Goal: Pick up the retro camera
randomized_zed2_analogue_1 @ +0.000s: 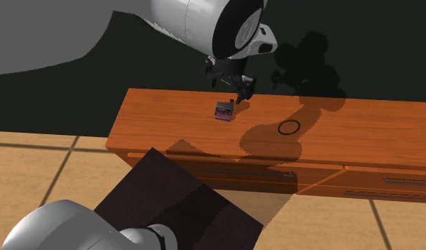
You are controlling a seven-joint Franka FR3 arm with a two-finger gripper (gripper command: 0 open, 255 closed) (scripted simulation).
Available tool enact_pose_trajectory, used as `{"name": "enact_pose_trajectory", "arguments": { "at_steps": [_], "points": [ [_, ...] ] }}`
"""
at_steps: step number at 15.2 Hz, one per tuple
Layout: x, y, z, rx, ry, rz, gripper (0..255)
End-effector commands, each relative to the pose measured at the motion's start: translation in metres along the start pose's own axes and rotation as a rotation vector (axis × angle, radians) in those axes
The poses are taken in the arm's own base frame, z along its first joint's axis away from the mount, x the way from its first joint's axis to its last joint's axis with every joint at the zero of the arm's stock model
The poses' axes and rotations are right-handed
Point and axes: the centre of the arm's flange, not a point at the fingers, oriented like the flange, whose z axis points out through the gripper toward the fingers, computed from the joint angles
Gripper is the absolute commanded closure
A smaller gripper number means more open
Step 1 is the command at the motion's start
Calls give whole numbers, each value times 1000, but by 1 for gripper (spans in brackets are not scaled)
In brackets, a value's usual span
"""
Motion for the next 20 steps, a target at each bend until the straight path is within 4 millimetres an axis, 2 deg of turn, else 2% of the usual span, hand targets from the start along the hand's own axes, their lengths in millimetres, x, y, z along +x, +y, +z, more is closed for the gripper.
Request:
{"name": "enact_pose_trajectory", "arguments": {
  "at_steps": [1,20],
  "points": [
    [20,-5,25,-4,3,-4,0],
    [170,-61,218,-45,21,-42,0]
  ]
}}
